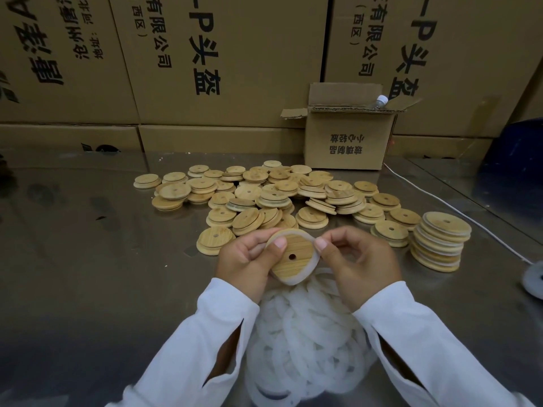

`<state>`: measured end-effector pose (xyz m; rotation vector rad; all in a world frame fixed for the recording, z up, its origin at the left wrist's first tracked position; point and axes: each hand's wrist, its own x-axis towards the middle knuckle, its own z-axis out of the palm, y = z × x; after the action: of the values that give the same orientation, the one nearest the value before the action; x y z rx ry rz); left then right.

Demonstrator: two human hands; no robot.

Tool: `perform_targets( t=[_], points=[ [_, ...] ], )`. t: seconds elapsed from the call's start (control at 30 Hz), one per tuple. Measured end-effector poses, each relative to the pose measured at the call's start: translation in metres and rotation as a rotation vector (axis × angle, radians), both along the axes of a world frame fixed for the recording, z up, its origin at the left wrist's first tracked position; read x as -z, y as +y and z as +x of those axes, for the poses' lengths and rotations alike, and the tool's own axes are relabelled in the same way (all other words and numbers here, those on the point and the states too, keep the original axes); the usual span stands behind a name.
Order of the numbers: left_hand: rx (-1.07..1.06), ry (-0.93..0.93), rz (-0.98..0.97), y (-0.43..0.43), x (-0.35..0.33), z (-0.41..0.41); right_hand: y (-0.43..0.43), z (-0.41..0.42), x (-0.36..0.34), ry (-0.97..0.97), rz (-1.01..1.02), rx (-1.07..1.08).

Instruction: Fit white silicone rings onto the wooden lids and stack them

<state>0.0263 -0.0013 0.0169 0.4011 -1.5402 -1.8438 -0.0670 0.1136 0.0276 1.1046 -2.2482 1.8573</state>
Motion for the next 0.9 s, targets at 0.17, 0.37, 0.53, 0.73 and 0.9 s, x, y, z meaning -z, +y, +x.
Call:
perform_targets(
  t=[0.17,0.37,0.53,0.73,0.9],
  points=[
    [-0.023,-0.002,-0.045,-0.001,-0.0007,0.0021,-0.0007,0.0034,0.0034,0.056,-0.007,0.034],
    [-0.079,-0.018,-0.124,0.0063,0.0022,-0.0016,-0.005,0.0047,0.0082,0.092,0.072,0.053],
    [-0.085,-0.018,0.057,0.0037,0.0051,-0.0042,-0.005,0.006,0.0084,0.085,0.065,0.062],
    [0.043,-0.079,-0.037,0.0015,0.004,-0.0015,-0.0021,0.0034,0.0075,0.155,0.067,0.056],
    [0.058,-0.103,-0.232,0.0065,0.0035,0.0,-0.0023,0.0032,0.0073,0.207,0.065,0.018]
  ],
)
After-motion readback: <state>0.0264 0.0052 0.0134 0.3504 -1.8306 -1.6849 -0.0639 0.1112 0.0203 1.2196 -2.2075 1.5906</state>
